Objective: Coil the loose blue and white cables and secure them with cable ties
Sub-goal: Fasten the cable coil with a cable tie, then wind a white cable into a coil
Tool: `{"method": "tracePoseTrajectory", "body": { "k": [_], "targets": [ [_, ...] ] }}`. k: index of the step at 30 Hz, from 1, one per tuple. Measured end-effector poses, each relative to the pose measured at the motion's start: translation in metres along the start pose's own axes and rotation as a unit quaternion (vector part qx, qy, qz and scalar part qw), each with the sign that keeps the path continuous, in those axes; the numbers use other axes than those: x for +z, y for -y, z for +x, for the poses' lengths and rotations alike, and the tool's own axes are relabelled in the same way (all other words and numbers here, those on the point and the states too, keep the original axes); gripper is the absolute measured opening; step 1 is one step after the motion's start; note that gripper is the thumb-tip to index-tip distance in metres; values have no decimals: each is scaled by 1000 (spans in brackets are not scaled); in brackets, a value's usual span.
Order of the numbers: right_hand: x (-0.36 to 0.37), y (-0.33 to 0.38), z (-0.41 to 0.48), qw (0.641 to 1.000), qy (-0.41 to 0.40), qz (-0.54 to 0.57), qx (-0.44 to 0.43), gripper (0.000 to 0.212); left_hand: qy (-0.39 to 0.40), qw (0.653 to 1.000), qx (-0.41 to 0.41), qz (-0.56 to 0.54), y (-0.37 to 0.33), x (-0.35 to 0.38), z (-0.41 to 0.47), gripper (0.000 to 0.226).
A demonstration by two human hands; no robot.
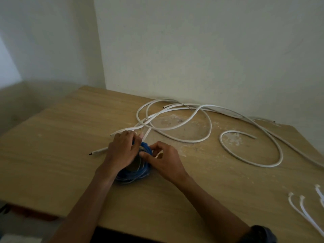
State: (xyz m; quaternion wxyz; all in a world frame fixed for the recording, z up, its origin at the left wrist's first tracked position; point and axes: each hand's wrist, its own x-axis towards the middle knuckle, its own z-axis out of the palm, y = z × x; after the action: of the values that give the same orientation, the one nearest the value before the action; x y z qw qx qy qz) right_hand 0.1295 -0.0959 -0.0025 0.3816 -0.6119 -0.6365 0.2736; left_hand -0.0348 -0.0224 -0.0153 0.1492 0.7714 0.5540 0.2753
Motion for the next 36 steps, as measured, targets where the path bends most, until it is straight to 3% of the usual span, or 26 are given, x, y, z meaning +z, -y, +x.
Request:
{"method": "tracePoseTrajectory", "body": {
  "k": [7, 11, 16, 20, 22, 24, 26, 29, 32, 36],
  "targets": [
    [8, -11, -4, 999, -15, -33, -3, 50, 38, 999, 38, -1, 0, -3, -5, 36],
    [-9, -11, 1, 998, -49, 41, 0, 37, -1, 999, 34, 9, -6, -12, -3, 57],
    [-43, -34, 24, 993, -113, 30, 33, 12, -8, 997, 75, 22, -31, -30, 15, 34],
    [-68, -53, 45, 977, -198, -79, -19, 36, -15, 991, 131, 36, -59, -33, 42, 29],
    [-78, -60, 59, 964, -184, -183, -50, 60, 4, 988, 155, 24, -70, -29, 57, 26],
    [-86, -66, 74, 947, -140, -285, -43, 70, 57, 983, 171, 19, -81, -18, 70, 30],
    [-91, -70, 85, 931, -119, -344, -30, 58, 129, 976, 168, 60, -92, -3, 87, 50],
    [-105, -64, 93, 923, -187, -335, -44, 30, 226, 952, 142, 151, -101, 18, 108, 72],
    [-130, -48, 97, 919, -268, -277, -79, 22, 189, 963, 139, 135, -99, 22, 124, 33],
    [-175, -28, 102, 903, -358, -212, -105, 21, 80, 986, 131, 66, -94, 7, 134, 28]
  ]
}}
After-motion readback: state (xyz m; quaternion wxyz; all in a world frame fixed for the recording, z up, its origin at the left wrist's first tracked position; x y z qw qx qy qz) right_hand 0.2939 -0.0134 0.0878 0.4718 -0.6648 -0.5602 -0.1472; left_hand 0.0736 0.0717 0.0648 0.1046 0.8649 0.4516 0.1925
